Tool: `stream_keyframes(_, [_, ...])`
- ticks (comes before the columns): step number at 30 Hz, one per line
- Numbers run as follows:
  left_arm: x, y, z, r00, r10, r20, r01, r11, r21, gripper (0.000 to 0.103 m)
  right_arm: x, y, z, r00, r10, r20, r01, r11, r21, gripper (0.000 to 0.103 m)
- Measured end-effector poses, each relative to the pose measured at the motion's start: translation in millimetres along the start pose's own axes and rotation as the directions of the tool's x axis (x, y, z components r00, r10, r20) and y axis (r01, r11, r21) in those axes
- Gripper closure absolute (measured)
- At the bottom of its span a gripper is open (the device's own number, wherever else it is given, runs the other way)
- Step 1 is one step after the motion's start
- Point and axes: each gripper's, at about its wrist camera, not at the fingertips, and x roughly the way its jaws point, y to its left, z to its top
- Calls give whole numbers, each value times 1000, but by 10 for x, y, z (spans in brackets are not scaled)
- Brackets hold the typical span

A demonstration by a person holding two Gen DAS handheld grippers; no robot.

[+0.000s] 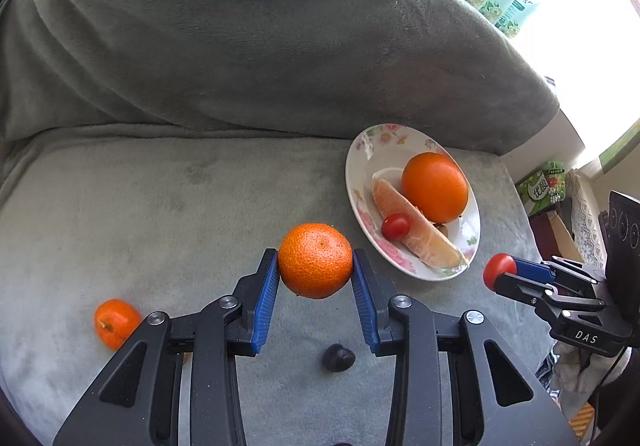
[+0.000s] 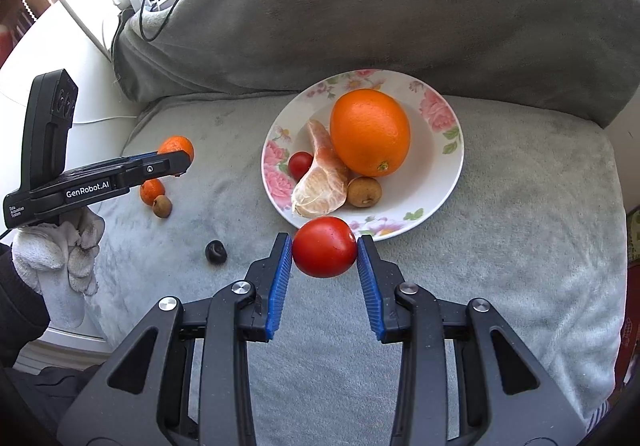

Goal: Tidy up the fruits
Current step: 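Carry the tangerine in the left gripper and tomato in the right gripper onto the plate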

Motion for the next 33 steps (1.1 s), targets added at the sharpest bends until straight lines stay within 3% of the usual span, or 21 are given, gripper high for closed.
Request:
stream_keyframes(14, [299, -337, 372, 1000, -4, -15, 5, 995, 101, 68, 67, -288, 93, 1000, -29, 5, 29, 999, 44, 68])
stream_keyframes(33, [572, -539, 672, 999, -12, -36, 17, 989, 144, 68, 229, -394, 210, 999, -38, -11, 38, 998, 56, 68])
